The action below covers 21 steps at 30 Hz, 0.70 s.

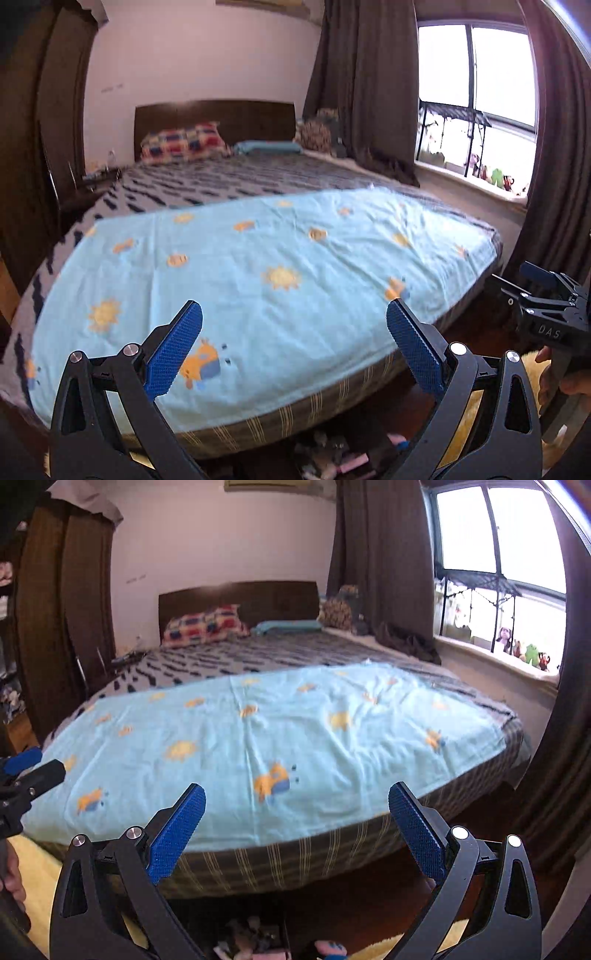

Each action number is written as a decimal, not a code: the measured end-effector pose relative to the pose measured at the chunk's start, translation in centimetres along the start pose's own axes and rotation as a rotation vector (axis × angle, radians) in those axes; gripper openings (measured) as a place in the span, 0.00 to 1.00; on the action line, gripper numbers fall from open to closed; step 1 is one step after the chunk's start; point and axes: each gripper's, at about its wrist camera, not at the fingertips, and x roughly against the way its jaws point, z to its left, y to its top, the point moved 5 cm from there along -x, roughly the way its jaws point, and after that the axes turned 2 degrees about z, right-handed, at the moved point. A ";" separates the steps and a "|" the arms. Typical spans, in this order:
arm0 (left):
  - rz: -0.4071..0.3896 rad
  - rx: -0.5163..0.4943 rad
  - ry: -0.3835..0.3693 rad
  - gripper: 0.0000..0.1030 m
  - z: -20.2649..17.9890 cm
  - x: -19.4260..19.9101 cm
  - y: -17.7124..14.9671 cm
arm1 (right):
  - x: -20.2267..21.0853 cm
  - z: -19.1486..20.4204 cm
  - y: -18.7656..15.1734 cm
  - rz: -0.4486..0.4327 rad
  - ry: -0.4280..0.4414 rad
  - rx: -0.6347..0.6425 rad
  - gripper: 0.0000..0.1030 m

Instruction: Collect trash

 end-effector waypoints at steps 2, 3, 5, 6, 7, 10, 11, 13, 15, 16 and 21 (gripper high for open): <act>-0.023 -0.016 0.022 0.92 -0.1 0.8 0.8 | 0.5 0.4 0.6 -0.010 0.004 0.018 0.97; -0.029 -0.017 0.033 0.92 -0.1 1.1 1.2 | 0.9 0.5 0.9 -0.025 0.001 0.022 0.97; -0.037 0.000 0.045 0.92 0.0 1.7 1.3 | 1.7 0.6 1.3 -0.049 -0.009 0.015 0.97; -0.036 0.015 0.036 0.92 0.1 1.9 1.3 | 2.0 0.6 1.3 -0.056 -0.013 0.007 0.97; -0.032 0.028 0.023 0.92 0.2 2.0 1.2 | 2.2 0.6 1.2 -0.063 -0.020 0.001 0.97; -0.025 0.030 0.007 0.92 0.3 2.2 0.8 | 2.8 0.9 1.1 -0.078 -0.035 0.008 0.97; -0.025 0.028 0.014 0.92 0.4 2.2 0.6 | 3.0 1.1 1.0 -0.081 -0.033 0.009 0.97; -0.027 0.031 0.027 0.92 0.6 2.1 0.5 | 3.1 1.2 0.9 -0.079 -0.018 0.003 0.97; -0.026 0.034 0.030 0.92 0.7 2.1 0.4 | 3.0 1.3 0.8 -0.077 -0.010 0.002 0.97; -0.025 0.035 0.031 0.92 0.7 2.1 0.4 | 3.0 1.4 0.7 -0.075 -0.011 0.004 0.97; -0.022 0.031 0.030 0.92 0.7 2.0 0.3 | 2.7 1.5 0.5 -0.069 -0.012 0.001 0.97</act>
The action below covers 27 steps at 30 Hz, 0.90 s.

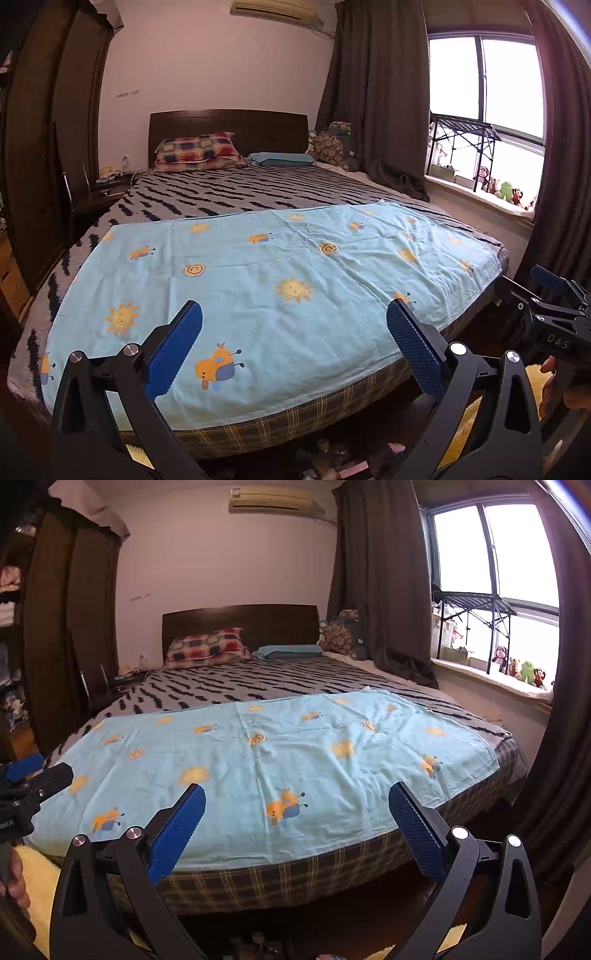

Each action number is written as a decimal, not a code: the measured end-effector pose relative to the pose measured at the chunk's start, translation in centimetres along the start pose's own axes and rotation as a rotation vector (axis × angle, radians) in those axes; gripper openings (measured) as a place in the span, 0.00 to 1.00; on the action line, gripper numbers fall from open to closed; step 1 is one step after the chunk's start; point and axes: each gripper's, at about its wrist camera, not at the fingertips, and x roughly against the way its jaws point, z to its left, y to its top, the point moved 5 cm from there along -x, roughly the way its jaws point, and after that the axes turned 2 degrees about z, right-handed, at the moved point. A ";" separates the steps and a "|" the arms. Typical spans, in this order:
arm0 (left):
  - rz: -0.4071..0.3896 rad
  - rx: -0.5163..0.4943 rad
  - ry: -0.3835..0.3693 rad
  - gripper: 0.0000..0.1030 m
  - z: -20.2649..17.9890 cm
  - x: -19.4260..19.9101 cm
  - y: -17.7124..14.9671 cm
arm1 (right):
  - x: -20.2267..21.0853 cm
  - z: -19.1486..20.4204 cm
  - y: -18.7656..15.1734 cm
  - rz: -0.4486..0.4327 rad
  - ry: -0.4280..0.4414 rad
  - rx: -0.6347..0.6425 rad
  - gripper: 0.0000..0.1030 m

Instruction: Collect trash

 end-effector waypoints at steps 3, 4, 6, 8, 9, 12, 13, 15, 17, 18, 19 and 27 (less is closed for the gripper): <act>0.004 -0.006 -0.004 0.92 -0.2 -0.1 -0.1 | 0.0 0.0 -0.1 0.004 -0.003 -0.004 0.97; 0.006 -0.007 -0.005 0.92 -0.2 -0.1 -0.1 | -0.1 -0.1 -0.1 0.005 -0.004 -0.006 0.97; 0.008 -0.009 -0.005 0.92 -0.4 -0.1 -0.2 | -0.1 -0.1 -0.2 0.008 -0.004 -0.007 0.97; 0.009 -0.013 -0.007 0.92 -0.5 -0.1 -0.3 | -0.2 -0.1 -0.2 0.013 -0.003 -0.006 0.97; 0.010 -0.014 -0.007 0.92 -0.5 -0.1 -0.3 | -0.3 -0.1 -0.3 0.015 -0.002 -0.006 0.97; 0.012 -0.017 -0.010 0.92 -0.7 -0.2 -0.3 | -0.4 -0.1 -0.3 0.018 -0.004 -0.006 0.97; 0.013 -0.017 -0.010 0.92 -0.7 -0.2 -0.4 | -0.3 -0.2 -0.3 0.018 -0.005 -0.008 0.97; 0.013 -0.015 -0.012 0.92 -0.8 -0.2 -0.3 | -0.3 -0.2 -0.3 0.018 -0.007 -0.012 0.97; 0.013 -0.016 -0.011 0.92 -0.8 -0.2 -0.4 | -0.3 -0.3 -0.3 0.018 -0.006 -0.015 0.97; 0.013 -0.015 -0.011 0.92 -0.8 -0.2 -0.4 | -0.3 -0.3 -0.3 0.019 -0.005 -0.016 0.97; 0.013 -0.014 -0.011 0.92 -0.8 -0.2 -0.4 | -0.3 -0.3 -0.3 0.019 -0.003 -0.015 0.97; 0.013 -0.014 -0.011 0.92 -0.8 -0.2 -0.4 | -0.4 -0.2 -0.3 0.024 0.000 -0.012 0.97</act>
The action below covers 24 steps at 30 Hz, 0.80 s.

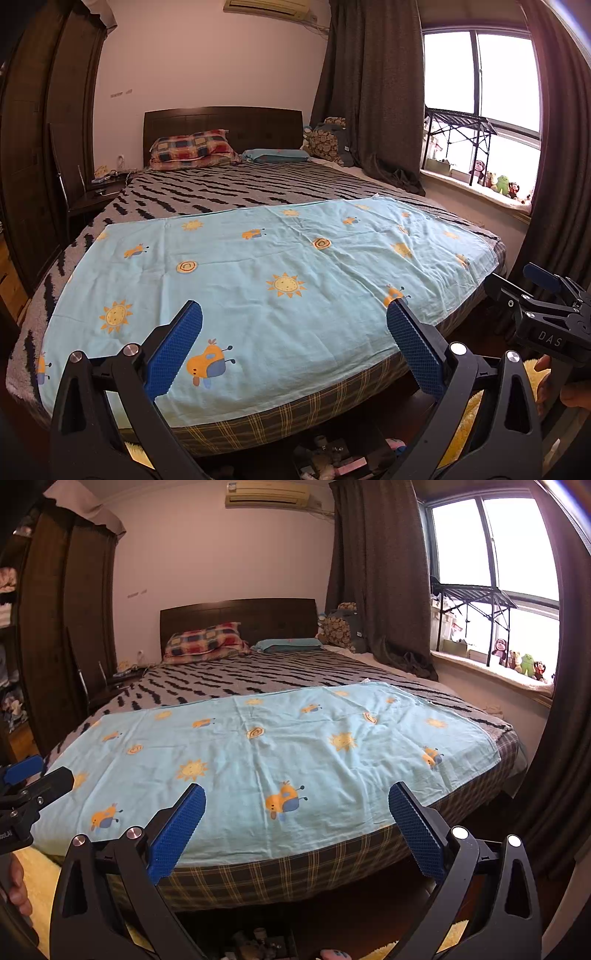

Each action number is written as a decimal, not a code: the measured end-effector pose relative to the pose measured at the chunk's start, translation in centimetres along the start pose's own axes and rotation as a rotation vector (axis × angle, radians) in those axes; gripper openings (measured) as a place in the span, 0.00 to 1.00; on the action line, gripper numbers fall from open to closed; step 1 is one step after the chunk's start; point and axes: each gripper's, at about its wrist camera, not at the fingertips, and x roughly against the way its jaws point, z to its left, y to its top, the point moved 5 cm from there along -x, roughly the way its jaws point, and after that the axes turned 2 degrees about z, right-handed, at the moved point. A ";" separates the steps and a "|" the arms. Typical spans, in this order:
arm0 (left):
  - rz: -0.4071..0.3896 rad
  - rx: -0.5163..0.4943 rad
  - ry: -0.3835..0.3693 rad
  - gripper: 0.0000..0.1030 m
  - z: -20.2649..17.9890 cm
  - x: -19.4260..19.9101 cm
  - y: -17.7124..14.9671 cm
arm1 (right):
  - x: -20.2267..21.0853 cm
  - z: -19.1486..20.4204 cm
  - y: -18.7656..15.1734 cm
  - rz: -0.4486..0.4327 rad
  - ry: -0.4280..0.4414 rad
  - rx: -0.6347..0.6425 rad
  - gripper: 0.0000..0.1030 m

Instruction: Collect trash

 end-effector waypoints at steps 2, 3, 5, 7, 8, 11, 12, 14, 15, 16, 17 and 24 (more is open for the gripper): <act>-0.001 0.001 0.000 0.92 0.0 0.0 0.0 | 0.0 0.0 0.0 0.001 0.000 -0.002 0.97; 0.000 0.000 -0.001 0.92 0.0 0.0 0.0 | -0.1 0.0 0.0 0.001 0.000 -0.003 0.97; 0.001 -0.002 -0.001 0.92 0.0 -0.1 0.0 | -0.1 0.0 0.0 0.003 0.000 -0.004 0.97; 0.001 -0.001 -0.002 0.92 0.0 0.0 0.0 | -0.1 0.1 0.0 0.003 0.000 -0.005 0.97; 0.001 -0.001 -0.001 0.92 0.0 0.0 0.0 | -0.1 0.1 0.0 0.004 0.000 -0.006 0.97; 0.002 -0.001 -0.001 0.92 -0.1 0.0 0.0 | -0.1 0.0 0.0 0.004 0.000 -0.007 0.97; 0.002 0.000 0.000 0.92 -0.1 0.0 0.0 | -0.1 0.0 0.0 0.004 0.000 -0.007 0.97; 0.002 0.000 0.001 0.92 -0.1 0.0 -0.1 | -0.2 0.0 0.0 0.007 0.002 -0.006 0.97; 0.002 0.000 0.001 0.92 -0.1 0.0 -0.1 | -0.2 0.0 0.0 0.008 0.002 -0.007 0.97; 0.002 0.000 0.001 0.92 -0.1 0.0 -0.1 | -0.3 0.0 0.0 0.009 0.001 -0.007 0.97; 0.001 0.000 0.001 0.92 -0.1 0.0 -0.1 | -0.3 0.1 0.0 0.011 0.001 -0.007 0.97; 0.000 0.002 0.012 0.92 0.0 0.0 -0.1 | -0.4 0.1 -0.1 0.013 -0.002 -0.009 0.97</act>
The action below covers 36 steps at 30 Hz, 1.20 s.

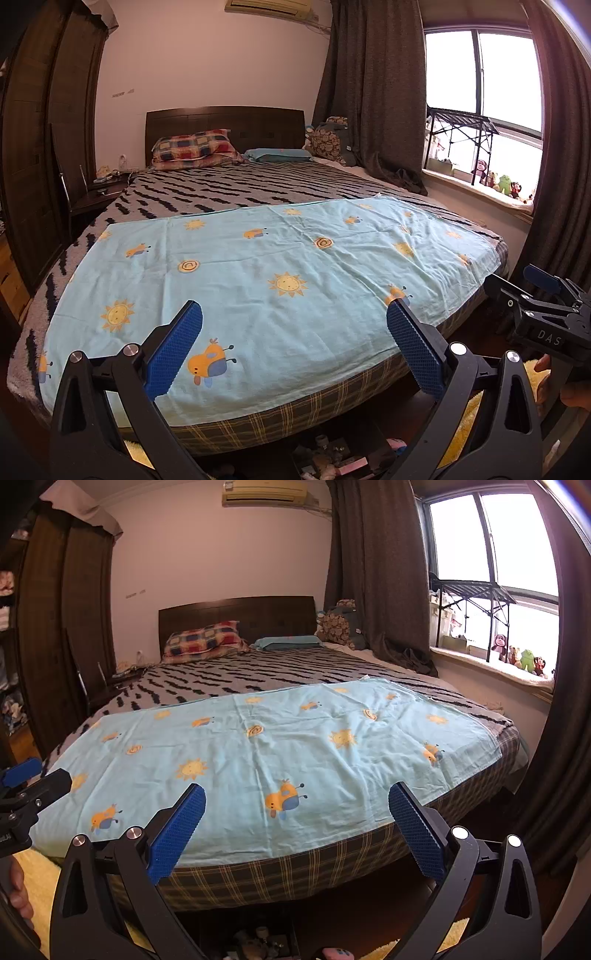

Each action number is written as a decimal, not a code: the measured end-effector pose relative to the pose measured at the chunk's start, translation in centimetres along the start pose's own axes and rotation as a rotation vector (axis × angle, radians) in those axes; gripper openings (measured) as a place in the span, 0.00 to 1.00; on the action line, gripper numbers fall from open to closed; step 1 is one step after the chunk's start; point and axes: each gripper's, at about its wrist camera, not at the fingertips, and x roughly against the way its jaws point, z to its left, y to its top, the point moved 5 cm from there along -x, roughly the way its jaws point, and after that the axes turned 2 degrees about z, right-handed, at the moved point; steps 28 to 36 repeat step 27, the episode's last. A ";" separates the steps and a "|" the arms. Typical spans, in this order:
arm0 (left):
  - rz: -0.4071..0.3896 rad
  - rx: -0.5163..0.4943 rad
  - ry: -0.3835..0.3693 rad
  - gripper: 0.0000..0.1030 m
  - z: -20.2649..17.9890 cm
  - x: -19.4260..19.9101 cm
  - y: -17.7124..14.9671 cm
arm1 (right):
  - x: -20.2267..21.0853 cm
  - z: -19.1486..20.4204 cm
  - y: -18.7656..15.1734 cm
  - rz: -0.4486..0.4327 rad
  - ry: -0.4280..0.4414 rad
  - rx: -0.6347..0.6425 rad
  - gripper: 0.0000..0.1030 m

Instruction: Collect trash

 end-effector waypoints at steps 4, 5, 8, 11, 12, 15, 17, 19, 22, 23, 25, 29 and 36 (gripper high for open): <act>-0.003 -0.002 0.007 0.92 0.1 0.0 -0.1 | 0.0 0.0 -0.1 0.002 -0.004 -0.003 0.97; -0.001 0.000 0.002 0.92 0.1 0.0 -0.1 | -0.1 0.0 -0.1 0.002 -0.005 -0.004 0.97; -0.002 -0.003 -0.001 0.92 0.0 -0.1 -0.1 | -0.1 0.0 -0.2 0.004 -0.007 -0.007 0.97; -0.011 -0.014 0.017 0.92 -0.2 0.0 -0.1 | -0.2 -0.1 -0.2 0.006 -0.008 -0.012 0.97; -0.013 -0.014 0.021 0.92 -0.2 0.0 -0.1 | -0.2 -0.1 -0.2 0.007 -0.009 -0.012 0.97; -0.017 -0.001 0.016 0.92 0.0 0.1 -0.1 | -0.3 -0.1 -0.3 0.010 -0.012 -0.012 0.97; -0.018 0.003 0.015 0.92 0.0 0.0 -0.1 | -0.3 -0.1 -0.3 0.010 -0.013 -0.013 0.97; -0.016 0.000 0.013 0.92 0.0 0.0 -0.1 | -0.3 -0.1 -0.3 0.010 -0.013 -0.014 0.97; -0.008 0.001 0.005 0.92 0.0 -0.1 -0.1 | -0.4 -0.1 -0.3 0.010 -0.014 -0.013 0.97; -0.008 -0.002 0.010 0.92 0.0 -0.1 -0.1 | -0.3 -0.1 -0.3 0.011 -0.013 -0.013 0.97; -0.008 -0.013 0.018 0.92 -0.2 -0.1 0.0 | -0.3 -0.1 -0.3 0.010 -0.013 -0.013 0.97; -0.003 -0.009 0.013 0.92 -0.2 -0.1 0.0 | -0.3 -0.1 -0.3 0.011 -0.012 -0.013 0.97; -0.003 -0.009 0.013 0.92 -0.2 -0.1 0.0 | -0.3 -0.1 -0.3 0.011 -0.012 -0.013 0.97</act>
